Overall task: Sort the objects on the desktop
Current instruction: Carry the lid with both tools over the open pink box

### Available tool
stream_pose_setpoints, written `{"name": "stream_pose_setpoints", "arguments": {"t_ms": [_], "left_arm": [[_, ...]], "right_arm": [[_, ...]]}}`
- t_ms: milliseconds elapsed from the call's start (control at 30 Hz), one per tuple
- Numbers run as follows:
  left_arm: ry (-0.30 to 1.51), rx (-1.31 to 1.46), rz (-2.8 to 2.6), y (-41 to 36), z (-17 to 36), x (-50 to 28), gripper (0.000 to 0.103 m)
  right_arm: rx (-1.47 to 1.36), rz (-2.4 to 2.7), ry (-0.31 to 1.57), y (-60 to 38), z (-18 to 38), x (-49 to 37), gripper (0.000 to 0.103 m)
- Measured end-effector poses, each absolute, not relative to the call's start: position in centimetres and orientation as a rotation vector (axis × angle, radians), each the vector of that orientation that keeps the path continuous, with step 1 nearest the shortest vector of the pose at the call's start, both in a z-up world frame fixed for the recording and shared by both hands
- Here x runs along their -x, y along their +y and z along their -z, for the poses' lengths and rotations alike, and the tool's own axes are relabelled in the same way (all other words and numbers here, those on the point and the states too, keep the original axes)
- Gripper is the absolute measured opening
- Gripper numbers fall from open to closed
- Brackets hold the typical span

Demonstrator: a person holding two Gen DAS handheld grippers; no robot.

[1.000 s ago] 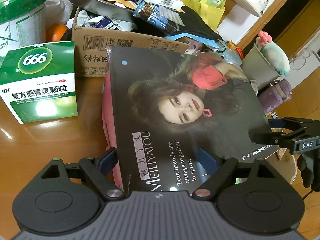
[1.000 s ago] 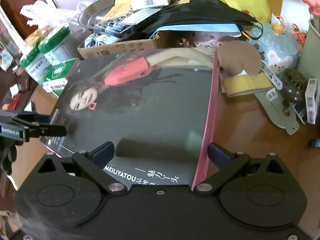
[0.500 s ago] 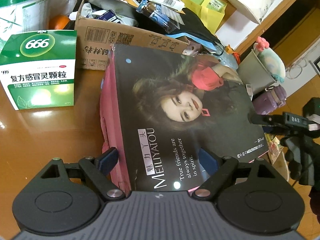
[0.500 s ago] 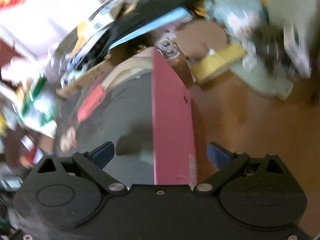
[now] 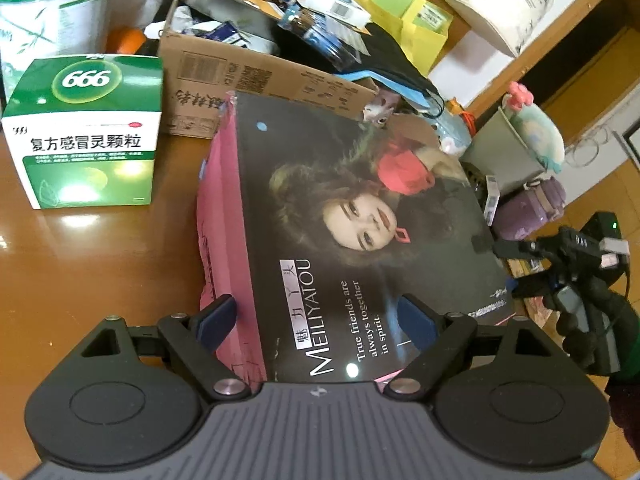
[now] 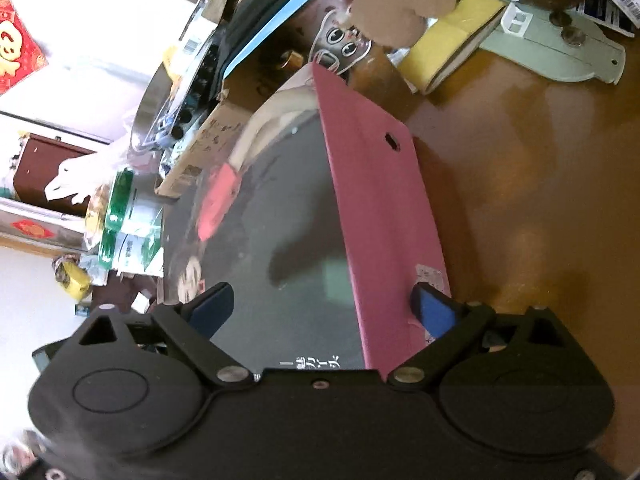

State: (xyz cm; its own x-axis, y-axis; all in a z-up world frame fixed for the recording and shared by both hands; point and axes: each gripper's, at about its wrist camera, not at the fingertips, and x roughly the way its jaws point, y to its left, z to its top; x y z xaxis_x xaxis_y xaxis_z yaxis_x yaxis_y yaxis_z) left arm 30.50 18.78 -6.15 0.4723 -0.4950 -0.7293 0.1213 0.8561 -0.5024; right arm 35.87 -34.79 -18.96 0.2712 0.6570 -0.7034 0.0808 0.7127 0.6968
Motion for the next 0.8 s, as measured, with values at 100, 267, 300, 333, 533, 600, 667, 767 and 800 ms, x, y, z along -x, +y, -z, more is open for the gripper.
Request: {"name": "stream_pose_setpoints", "arguments": {"t_ms": [100,267,300,333,533,600,667,767,800], "left_arm": [[1.01,0.427,0.388,19.1,6.3,-30.4,0.087],[0.909,0.348,0.282,18.8,6.1,-30.1,0.087],[0.866,0.302,0.253,18.5,5.8,-29.9,0.088],[0.819,0.249,0.227,18.1,5.3,-29.8,0.088],[0.716,0.168,0.3,15.7,3.9,-31.5,0.088],[0.734,0.137,0.324,14.7,4.1,-32.7,0.087],[0.75,0.124,0.339,14.1,4.2,-33.7,0.087],[0.795,0.098,0.335,13.4,4.2,-35.0,0.087],[0.803,0.091,0.336,13.2,4.2,-35.0,0.087]], "right_arm": [[-0.681,-0.376,1.214,-35.0,18.4,-36.1,0.096],[-0.597,-0.289,1.147,-34.7,17.7,-36.8,0.096],[-0.568,-0.274,1.131,-34.4,17.5,-37.1,0.096],[-0.525,-0.263,1.11,-34.0,17.2,-37.3,0.096],[-0.37,-0.216,1.038,-32.0,16.3,-39.4,0.096],[-0.35,-0.198,1.043,-31.8,16.6,-40.2,0.096],[-0.345,-0.187,1.052,-31.7,16.7,-40.8,0.096],[-0.34,-0.176,1.071,-31.8,17.0,-41.5,0.097],[-0.342,-0.173,1.079,-31.9,17.1,-41.7,0.097]]}}
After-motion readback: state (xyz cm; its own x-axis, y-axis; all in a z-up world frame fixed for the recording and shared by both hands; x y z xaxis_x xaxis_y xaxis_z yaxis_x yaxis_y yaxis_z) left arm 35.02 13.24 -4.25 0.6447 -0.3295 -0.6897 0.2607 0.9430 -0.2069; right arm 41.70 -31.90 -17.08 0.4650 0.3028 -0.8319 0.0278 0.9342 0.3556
